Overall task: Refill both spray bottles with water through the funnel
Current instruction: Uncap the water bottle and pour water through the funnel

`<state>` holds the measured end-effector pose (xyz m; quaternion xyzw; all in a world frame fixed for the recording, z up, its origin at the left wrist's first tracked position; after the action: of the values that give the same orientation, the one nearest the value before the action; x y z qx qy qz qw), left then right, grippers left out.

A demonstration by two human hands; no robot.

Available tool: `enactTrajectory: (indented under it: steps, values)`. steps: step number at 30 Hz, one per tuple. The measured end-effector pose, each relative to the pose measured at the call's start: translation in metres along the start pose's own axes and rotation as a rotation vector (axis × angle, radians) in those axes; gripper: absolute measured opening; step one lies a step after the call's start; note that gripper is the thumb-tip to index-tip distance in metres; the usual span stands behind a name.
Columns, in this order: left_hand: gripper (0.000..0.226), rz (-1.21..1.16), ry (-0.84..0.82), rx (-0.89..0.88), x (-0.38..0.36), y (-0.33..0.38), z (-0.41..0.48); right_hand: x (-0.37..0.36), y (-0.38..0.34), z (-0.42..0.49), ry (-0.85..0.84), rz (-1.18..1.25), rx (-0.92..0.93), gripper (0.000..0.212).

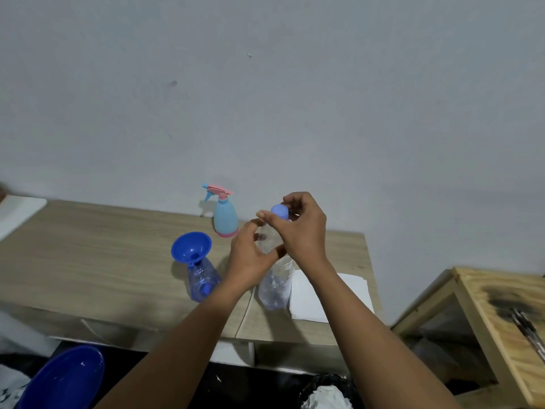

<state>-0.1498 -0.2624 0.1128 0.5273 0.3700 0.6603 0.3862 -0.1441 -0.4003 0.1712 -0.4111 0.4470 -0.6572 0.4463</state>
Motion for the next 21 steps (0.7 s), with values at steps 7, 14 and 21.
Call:
enactTrajectory:
  steps: [7, 14, 21]
  values:
    - [0.066, -0.034, 0.008, -0.003, 0.001, -0.004, -0.001, -0.003, 0.01, -0.005, 0.022, 0.084, 0.006, 0.033]
    - [0.073, -0.086, -0.006, 0.001, 0.003, -0.004, -0.003, -0.005, 0.012, -0.002, -0.206, 0.1, 0.034, 0.028]
    - [0.08, -0.089, -0.005, -0.007, 0.002, -0.005, -0.002, -0.005, 0.012, -0.002, -0.139, 0.115, 0.028, 0.027]
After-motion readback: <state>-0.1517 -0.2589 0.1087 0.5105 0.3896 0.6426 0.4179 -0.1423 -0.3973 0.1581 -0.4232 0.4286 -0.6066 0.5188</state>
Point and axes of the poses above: each hand's wrist, its own z-axis towards the middle knuckle, its own x-axis out of the back of the hand, y = z × x, the point moved 8 cm from there along z, towards the middle knuckle, and after that the axes turned 2 degrees about z, right-handed, at the moved point
